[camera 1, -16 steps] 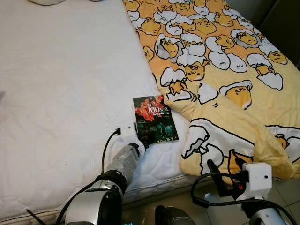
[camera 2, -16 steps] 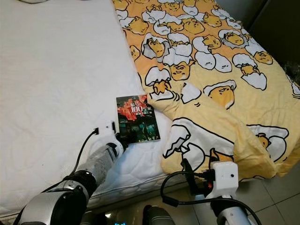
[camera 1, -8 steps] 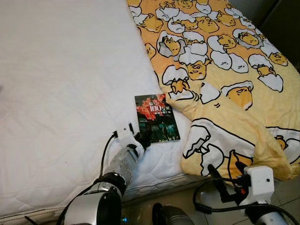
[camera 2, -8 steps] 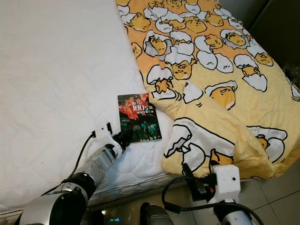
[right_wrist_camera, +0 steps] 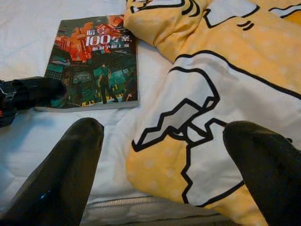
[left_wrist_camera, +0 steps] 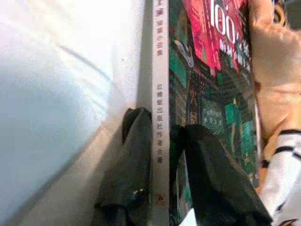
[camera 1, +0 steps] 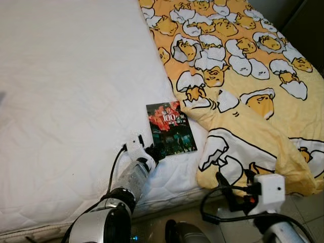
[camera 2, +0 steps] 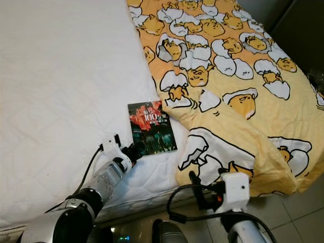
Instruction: Clean up the room
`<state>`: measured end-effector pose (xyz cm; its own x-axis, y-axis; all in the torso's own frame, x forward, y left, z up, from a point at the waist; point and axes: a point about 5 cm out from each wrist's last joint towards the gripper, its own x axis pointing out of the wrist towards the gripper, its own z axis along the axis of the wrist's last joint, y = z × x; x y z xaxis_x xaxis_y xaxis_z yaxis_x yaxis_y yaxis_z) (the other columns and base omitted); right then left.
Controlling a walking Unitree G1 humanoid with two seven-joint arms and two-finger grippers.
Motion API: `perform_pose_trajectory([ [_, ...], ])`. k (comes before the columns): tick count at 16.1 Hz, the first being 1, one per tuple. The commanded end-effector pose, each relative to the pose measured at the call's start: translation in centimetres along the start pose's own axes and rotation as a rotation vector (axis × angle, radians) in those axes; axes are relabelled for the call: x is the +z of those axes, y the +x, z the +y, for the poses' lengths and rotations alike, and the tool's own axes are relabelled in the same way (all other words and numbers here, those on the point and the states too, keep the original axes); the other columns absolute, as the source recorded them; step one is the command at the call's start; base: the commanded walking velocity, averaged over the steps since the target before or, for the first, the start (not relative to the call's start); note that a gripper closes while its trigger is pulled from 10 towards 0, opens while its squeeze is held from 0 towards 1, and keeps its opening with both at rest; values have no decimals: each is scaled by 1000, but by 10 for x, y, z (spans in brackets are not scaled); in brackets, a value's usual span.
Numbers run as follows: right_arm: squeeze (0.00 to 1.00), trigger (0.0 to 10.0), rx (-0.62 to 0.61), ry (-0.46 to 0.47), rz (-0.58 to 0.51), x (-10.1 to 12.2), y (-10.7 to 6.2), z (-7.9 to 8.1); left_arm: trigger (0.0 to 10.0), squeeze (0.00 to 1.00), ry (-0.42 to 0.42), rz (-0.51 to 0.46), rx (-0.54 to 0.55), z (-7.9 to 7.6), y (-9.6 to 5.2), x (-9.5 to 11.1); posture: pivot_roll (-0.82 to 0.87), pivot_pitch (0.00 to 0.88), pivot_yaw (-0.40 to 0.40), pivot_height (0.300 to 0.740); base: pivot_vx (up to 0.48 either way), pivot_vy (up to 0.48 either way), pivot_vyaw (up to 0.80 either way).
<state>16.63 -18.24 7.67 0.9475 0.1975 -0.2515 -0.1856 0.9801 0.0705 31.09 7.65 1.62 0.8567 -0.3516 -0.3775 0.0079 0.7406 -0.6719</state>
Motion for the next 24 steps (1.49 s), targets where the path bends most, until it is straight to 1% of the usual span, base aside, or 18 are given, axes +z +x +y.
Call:
perform_pose_trajectory([
  [1,0,10000,-5,8,3,-3,0,-1,0,0,-60,92,-41,-21,3,-27,-250,153,-91,740,0,0,0],
  [3,0,10000,28,41,-9,-4,9,4,0,0,-34,59,-53,-18,4,-14,-205,122,-68,740,0,0,0],
  [5,0,10000,54,59,-38,-4,31,9,0,0,8,-2,-58,-2,1,11,-141,63,-47,740,0,0,0],
  [7,0,10000,74,61,-59,-1,42,13,0,0,20,-48,-62,3,0,28,-121,38,-38,740,0,0,0],
  [8,0,10000,76,58,-90,5,57,13,0,0,55,-123,-74,8,-2,53,-67,0,-20,740,0,0,0],
  [9,0,10000,76,58,-90,5,57,13,0,0,55,-123,-74,8,-2,53,-67,0,-20,740,0,0,0],
  [10,0,10000,72,63,-128,13,71,11,0,0,151,-199,-80,15,-9,78,-41,0,-15,740,0,0,0],
  [11,0,10000,80,86,-139,18,78,11,0,0,250,-252,-49,24,-17,91,-21,0,-17,740,0,0,0],
  [12,0,10000,87,103,-145,20,82,11,0,0,317,-284,-26,30,-23,99,-21,0,-17,740,0,0,0],
  [13,0,10000,67,116,-171,27,89,5,0,0,526,-401,89,47,-47,121,-1,0,-16,740,0,0,0],
  [14,0,10000,61,113,-181,28,91,3,0,0,595,-444,136,52,-56,128,-1,0,-16,740,0,0,0],
  [15,0,10000,61,113,-181,28,91,3,0,0,595,-444,136,52,-56,128,-1,0,-16,740,0,0,0],
  [16,0,10000,25,110,-191,31,94,-6,0,0,682,-491,213,59,-73,134,25,0,-29,740,0,0,738],
  [17,0,10000,-7,100,-201,35,106,-18,0,0,756,-526,295,59,-92,134,67,0,-63,740,0,0,606],
  [18,0,10000,-3,96,-203,37,112,-19,0,0,780,-525,301,56,-94,129,93,0,-82,740,0,0,587],
  [21,0,10000,32,89,-209,43,126,-14,0,0,788,-526,281,44,-88,117,121,0,-99,740,0,0,560],
  [22,0,10000,47,95,-217,46,131,-9,0,0,813,-517,238,34,-84,110,126,0,-103,740,0,0,550],
  [24,0,10000,63,93,-225,46,135,-4,0,0,864,-516,201,21,-82,109,123,0,-105,740,0,0,525],
])
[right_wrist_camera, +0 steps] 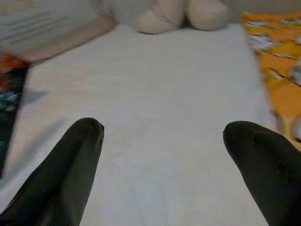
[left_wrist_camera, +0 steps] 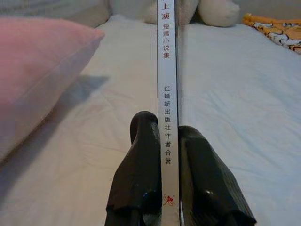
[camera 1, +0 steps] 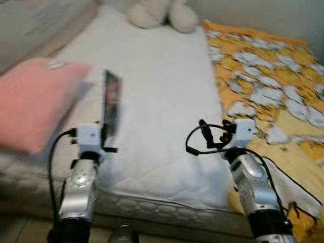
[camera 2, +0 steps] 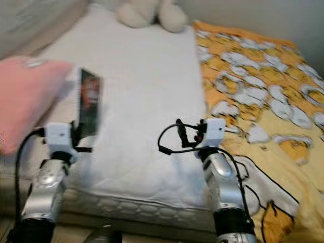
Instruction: Clean up the room
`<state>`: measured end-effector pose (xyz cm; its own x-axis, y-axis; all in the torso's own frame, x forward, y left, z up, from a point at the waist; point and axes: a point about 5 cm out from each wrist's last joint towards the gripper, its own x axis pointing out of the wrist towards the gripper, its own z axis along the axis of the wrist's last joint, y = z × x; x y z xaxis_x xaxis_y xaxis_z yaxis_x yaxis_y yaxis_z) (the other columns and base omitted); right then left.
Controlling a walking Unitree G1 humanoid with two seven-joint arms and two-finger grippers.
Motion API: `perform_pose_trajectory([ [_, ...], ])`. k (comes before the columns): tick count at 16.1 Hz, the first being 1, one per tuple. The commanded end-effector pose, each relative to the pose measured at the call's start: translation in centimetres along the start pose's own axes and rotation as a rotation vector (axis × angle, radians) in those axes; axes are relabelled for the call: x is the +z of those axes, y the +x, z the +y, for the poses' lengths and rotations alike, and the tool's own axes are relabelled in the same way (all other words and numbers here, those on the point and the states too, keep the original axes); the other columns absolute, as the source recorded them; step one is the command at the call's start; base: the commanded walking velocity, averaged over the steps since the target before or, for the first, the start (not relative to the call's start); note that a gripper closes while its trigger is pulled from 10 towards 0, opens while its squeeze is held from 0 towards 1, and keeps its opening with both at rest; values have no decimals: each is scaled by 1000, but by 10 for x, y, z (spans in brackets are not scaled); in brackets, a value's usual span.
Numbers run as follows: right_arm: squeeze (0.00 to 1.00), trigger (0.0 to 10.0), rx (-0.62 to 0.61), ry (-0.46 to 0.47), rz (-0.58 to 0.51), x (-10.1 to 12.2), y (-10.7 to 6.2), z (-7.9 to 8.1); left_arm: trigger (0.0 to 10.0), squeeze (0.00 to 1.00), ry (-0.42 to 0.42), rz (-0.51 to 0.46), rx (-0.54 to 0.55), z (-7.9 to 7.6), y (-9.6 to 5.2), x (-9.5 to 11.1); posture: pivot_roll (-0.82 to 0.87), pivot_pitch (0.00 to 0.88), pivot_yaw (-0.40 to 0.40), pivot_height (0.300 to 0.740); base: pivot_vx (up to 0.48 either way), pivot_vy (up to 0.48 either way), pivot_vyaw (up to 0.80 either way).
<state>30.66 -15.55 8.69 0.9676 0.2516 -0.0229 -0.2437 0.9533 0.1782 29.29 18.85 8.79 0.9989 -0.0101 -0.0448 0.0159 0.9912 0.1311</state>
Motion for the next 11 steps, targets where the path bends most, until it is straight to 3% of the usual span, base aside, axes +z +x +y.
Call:
perform_pose_trajectory([
  [1,27,10000,-7,-13,-7,-1,0,-4,10000,0,40,-79,-22,-6,6,24,120,0,-101,740,0,0,500],
  [3,78,10000,-20,-6,-6,-6,-1,-7,10000,0,82,-88,-5,-8,10,31,116,0,-92,740,0,0,491],
  [5,118,10000,-35,8,-4,-10,-2,-7,10000,0,52,-90,-57,-18,11,36,104,0,-81,740,0,124,463],
  [8,35,10000,-52,12,-11,-12,-2,-6,10000,0,56,-25,-78,-28,16,31,68,0,-62,740,0,480,279],
  [11,20,10000,-95,7,-42,-9,-8,-10,10000,0,87,34,-171,-42,25,27,20,0,-9,740,0,480,0],
])
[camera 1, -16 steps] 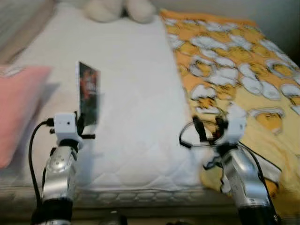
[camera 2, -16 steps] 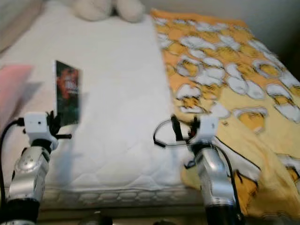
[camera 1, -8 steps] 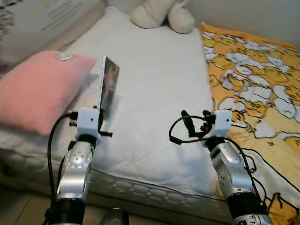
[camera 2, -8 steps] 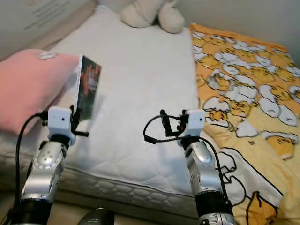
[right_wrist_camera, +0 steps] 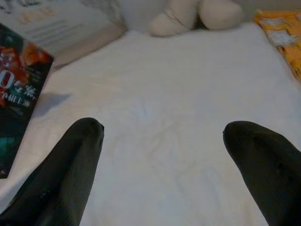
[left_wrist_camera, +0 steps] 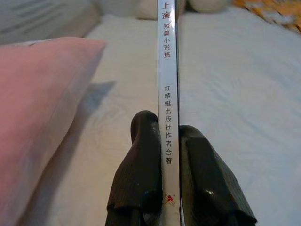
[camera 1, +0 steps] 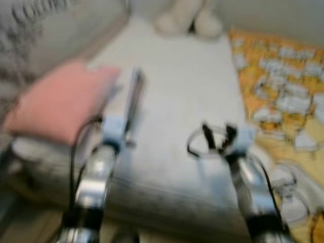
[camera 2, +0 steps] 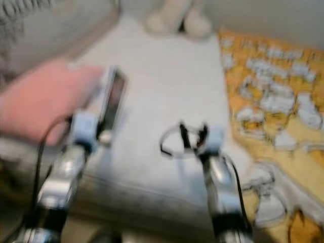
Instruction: Clean up the room
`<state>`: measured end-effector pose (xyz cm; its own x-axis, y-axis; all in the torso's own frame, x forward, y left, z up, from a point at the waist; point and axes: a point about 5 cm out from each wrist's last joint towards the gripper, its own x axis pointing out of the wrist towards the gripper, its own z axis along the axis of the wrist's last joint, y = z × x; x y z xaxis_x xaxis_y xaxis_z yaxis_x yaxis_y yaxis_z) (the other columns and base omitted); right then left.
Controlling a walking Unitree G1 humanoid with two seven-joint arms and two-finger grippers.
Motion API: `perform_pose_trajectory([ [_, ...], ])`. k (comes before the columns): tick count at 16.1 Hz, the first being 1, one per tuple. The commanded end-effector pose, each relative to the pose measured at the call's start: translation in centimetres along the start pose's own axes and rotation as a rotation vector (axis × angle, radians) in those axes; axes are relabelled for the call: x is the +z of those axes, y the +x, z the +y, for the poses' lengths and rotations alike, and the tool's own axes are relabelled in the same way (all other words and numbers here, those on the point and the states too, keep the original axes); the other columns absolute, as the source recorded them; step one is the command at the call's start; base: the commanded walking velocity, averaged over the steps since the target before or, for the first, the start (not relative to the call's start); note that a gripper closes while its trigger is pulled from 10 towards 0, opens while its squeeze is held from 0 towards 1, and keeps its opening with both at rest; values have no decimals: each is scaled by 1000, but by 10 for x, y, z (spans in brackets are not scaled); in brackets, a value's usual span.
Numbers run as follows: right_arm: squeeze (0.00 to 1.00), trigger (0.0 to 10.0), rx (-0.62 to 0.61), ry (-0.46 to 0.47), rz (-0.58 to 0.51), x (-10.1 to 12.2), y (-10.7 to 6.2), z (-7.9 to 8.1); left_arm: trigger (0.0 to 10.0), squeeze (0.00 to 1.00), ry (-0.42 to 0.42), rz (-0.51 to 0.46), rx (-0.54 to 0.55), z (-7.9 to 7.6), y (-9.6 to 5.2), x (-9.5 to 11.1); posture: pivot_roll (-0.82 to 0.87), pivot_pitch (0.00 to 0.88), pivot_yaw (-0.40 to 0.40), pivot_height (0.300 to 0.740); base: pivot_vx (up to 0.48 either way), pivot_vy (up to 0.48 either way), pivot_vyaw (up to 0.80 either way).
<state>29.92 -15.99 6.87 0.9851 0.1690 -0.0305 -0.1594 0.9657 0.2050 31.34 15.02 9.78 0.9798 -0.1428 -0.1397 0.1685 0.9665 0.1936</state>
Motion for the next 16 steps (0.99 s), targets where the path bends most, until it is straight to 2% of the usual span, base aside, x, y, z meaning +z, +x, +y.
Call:
perform_pose_trajectory([
  [1,20,10000,-29,-18,-41,7,-3,-6,10000,0,18,-32,-39,-5,6,12,10,0,12,740,0,480,0],
  [4,16,10000,-85,10,-55,-1,-10,-3,10000,0,59,-14,-53,2,13,15,-9,0,79,740,0,0,0],
  [6,16,10000,-86,23,-53,-4,-12,1,10000,0,52,-21,-41,5,16,18,-16,0,83,740,0,0,0],
  [8,39,10000,-69,-16,-51,-3,-13,1,10000,0,-10,-12,-27,1,19,17,-21,0,79,740,0,0,363],
  [10,59,10000,-59,-21,-62,1,-13,-2,10000,0,-13,-8,-14,-3,20,15,-20,0,58,740,0,0,641],
  [13,106,10000,-29,-45,-61,5,-10,-3,10000,0,-19,-15,16,-1,21,15,-6,0,21,740,0,0,552],
  [16,153,10000,12,-54,-44,5,-6,-3,10000,0,-9,-37,43,0,18,17,44,0,-48,740,0,0,490],
])
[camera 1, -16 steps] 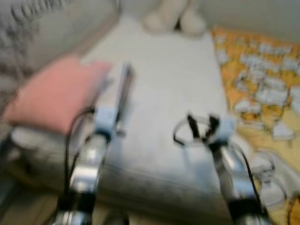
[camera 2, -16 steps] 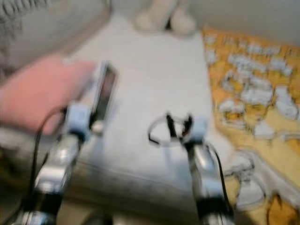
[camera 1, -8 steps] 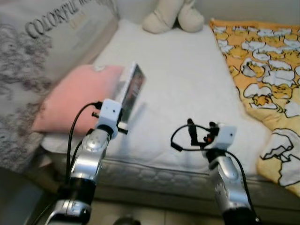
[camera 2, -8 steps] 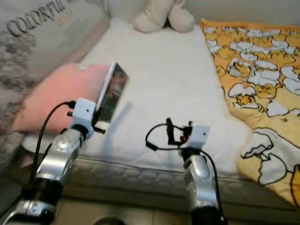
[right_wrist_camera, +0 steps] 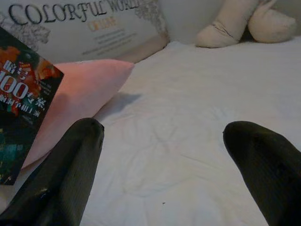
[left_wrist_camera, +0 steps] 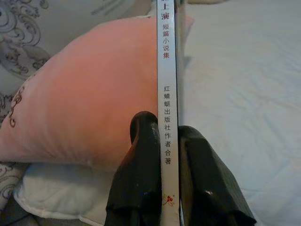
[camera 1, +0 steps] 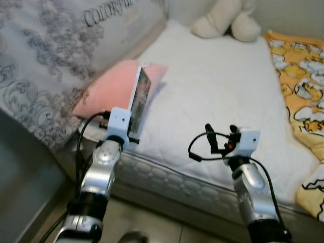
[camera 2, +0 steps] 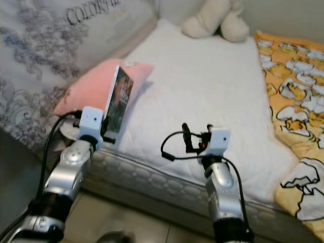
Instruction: Clean up the room
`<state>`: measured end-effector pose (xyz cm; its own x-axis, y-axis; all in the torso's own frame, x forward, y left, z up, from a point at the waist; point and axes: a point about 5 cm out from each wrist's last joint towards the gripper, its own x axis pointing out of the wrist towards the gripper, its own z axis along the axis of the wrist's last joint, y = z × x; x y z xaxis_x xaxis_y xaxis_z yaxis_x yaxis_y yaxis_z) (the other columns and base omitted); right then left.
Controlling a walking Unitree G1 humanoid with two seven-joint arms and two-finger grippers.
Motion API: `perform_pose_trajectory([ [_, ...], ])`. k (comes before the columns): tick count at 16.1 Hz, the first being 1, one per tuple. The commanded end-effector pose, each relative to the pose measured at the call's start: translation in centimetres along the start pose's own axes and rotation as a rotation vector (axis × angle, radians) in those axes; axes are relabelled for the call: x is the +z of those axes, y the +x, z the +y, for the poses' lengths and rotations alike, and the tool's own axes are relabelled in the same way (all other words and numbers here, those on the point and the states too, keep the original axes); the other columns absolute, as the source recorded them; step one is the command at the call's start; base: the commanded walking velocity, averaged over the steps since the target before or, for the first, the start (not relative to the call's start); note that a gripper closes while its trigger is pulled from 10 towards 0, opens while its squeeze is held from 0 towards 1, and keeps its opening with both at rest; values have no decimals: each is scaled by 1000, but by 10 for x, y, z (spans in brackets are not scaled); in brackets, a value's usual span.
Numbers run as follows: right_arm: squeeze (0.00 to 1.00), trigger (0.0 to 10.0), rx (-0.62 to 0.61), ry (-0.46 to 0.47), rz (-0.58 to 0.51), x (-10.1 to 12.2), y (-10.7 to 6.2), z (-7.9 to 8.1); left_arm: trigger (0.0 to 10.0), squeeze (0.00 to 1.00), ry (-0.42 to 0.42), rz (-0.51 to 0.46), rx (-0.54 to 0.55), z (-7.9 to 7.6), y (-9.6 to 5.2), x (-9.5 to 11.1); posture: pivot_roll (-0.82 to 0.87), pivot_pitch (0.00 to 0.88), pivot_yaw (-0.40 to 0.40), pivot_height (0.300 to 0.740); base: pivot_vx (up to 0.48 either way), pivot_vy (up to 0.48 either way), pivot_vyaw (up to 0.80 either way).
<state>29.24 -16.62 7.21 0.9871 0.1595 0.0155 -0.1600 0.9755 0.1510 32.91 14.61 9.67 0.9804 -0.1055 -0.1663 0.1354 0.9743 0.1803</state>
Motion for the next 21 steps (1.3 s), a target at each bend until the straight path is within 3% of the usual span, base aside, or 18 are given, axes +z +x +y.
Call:
perform_pose_trajectory([
  [1,165,10000,21,0,7,1,4,2,10000,0,14,-70,15,2,2,15,46,0,-51,740,0,0,463],
  [5,98,10000,-16,-16,-32,11,13,-1,10000,0,86,-132,-57,-12,5,25,34,0,-51,740,0,0,131],
  [11,94,10000,-25,-24,-31,9,13,0,10000,0,74,-157,-73,-11,12,32,12,0,-30,740,0,0,-261],
  [21,98,10000,-24,-43,-54,9,8,5,10000,0,47,-154,-121,-7,23,35,-26,0,-7,740,462,0,0],
])
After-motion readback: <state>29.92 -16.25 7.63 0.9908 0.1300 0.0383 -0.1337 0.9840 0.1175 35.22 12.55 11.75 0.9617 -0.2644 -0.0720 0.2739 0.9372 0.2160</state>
